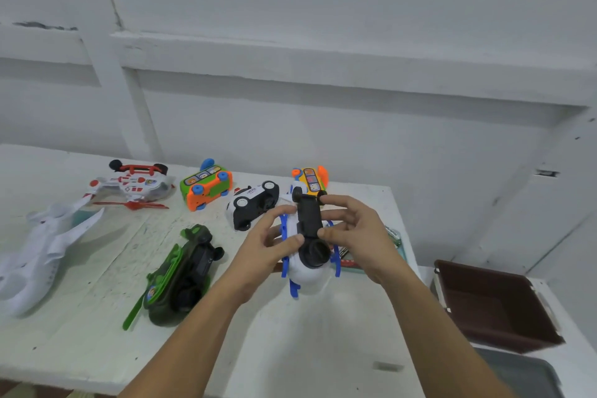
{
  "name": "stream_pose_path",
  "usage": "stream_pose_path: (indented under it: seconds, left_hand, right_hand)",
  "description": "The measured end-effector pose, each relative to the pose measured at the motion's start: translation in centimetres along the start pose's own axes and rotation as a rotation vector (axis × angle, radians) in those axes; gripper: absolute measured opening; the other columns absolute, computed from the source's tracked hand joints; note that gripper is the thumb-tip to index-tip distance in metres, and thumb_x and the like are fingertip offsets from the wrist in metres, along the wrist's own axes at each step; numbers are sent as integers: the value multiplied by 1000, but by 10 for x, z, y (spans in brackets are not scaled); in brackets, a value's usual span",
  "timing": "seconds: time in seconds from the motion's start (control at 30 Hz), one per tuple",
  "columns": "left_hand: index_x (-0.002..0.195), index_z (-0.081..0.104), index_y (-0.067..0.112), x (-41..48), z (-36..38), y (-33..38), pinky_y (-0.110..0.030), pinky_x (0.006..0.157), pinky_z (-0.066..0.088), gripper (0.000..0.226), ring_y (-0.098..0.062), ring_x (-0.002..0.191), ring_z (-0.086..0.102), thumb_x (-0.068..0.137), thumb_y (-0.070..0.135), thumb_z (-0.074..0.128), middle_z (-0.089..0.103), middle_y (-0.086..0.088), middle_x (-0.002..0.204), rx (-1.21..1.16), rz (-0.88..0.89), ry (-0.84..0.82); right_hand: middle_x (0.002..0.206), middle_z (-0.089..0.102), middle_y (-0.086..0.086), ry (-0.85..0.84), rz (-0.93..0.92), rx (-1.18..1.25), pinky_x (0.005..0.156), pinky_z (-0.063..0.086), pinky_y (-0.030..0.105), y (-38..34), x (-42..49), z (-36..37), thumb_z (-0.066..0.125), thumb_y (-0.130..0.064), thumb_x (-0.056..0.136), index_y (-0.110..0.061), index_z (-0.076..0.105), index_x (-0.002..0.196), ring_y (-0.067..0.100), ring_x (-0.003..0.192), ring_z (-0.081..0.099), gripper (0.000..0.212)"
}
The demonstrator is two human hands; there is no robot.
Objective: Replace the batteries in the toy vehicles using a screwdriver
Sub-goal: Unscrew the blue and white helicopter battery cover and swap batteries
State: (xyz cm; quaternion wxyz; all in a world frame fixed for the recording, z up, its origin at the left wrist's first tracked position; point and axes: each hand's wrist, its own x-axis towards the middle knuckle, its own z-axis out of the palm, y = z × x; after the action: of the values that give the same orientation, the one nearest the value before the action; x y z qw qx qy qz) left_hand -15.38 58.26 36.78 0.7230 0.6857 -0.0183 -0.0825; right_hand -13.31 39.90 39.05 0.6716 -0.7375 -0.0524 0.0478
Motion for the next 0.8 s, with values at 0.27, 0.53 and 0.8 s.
stream_pose_path:
  seconds: [0.27, 0.53, 0.8]
  left_hand:
    - [113, 54, 24, 19, 10, -14, -29, 59, 57, 26, -15, 77, 71, 91, 15, 65, 72, -1, 100, -27, -57, 98]
    - [112, 52, 20, 29, 9, -20, -32, 58, 58, 30, -19, 75, 73, 87, 13, 68, 74, -2, 98, -70, -82, 140]
    - [105, 51, 23, 42, 1, -24, -41, 65, 55, 28, -28, 78, 73, 87, 15, 71, 73, -8, 103, -79, -98, 158]
  right_hand:
    - [105, 65, 4, 85, 134, -332, 67, 56, 27, 31, 30, -55, 72, -8, 85, -21, 66, 111, 16, 82, 65, 29]
    - [109, 57, 5, 43, 306, -1163, 70, 40, 25, 68, 46, -77, 64, -12, 84, -19, 62, 112, 20, 88, 52, 29]
    - [96, 65, 1, 176, 284, -941, 59, 40, 24, 68, 49, -78, 64, -22, 92, -19, 61, 91, 14, 80, 56, 4]
